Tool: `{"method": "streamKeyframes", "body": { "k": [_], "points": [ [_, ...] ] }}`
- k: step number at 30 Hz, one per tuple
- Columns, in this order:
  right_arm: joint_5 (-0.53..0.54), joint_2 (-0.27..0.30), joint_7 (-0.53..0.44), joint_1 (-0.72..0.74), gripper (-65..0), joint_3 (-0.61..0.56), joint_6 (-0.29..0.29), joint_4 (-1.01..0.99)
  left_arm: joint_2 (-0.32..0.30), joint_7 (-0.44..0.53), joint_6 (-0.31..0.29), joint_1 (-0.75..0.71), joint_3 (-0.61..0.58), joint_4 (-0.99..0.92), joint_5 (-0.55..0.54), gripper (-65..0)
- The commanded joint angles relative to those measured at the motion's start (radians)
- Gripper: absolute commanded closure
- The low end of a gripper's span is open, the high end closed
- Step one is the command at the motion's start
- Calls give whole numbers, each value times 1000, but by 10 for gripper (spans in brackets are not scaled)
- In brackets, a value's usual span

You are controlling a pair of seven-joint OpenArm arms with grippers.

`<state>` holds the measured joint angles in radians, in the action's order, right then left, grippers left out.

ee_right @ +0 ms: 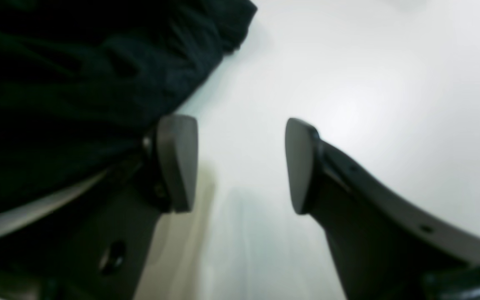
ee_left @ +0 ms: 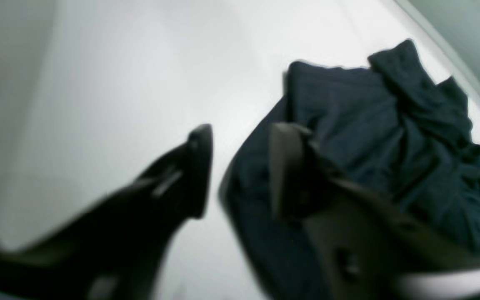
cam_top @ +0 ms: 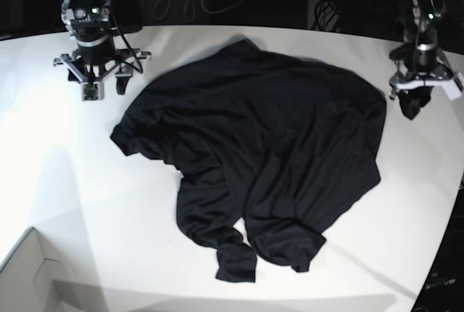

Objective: Layout the t-shirt on the table in an organized manner, then fold the t-shirt properly
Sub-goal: 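Grasp the shirt's shoulder edge with the left gripper and tug it outward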

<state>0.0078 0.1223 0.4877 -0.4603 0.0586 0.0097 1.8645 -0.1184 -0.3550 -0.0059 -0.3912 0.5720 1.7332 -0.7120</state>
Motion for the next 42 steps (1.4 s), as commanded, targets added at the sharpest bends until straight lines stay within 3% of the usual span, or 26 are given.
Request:
{"method": "streamKeyframes", "body": {
  "k": [1,4,13,22,26,29,32,35,37,42],
  "points": [
    [1,23,-24,1,-342,4,-3,20,-5,-17,5,34,15,-28,-1,-291],
    [1,33,-25,-22,-342,4,-3,20,-4,-66,5,122,38,-120,-2,-318],
    [1,49,-24,-45,-342,8,-3,20,-36,-69,2,225,-13,-324,-1,-320],
    [1,47,-24,-45,-341,8,-3,20,-45,-68,2,249,-93,-350,2,-318],
    [1,46,-24,-44,-341,8,-3,20,-34,-72,2,258,-94,-353,117,-310],
    [1,47,-24,-42,-341,8,-3,20,-19,-69,1,258,-122,-353,223,-203],
    [1,47,-24,-41,-341,8,-3,20,-20,-74,1,246,-132,-350,246,0],
    [1,47,-24,-41,-341,8,-3,20,-23,-71,1,220,-131,-344,245,-20],
    [1,47,-24,-41,-341,8,-3,20,-39,-69,1,197,-125,-324,242,0],
    [1,47,-25,-41,-340,7,-3,20,-10,-74,1,113,3,-164,242,-3]
  ]
}}
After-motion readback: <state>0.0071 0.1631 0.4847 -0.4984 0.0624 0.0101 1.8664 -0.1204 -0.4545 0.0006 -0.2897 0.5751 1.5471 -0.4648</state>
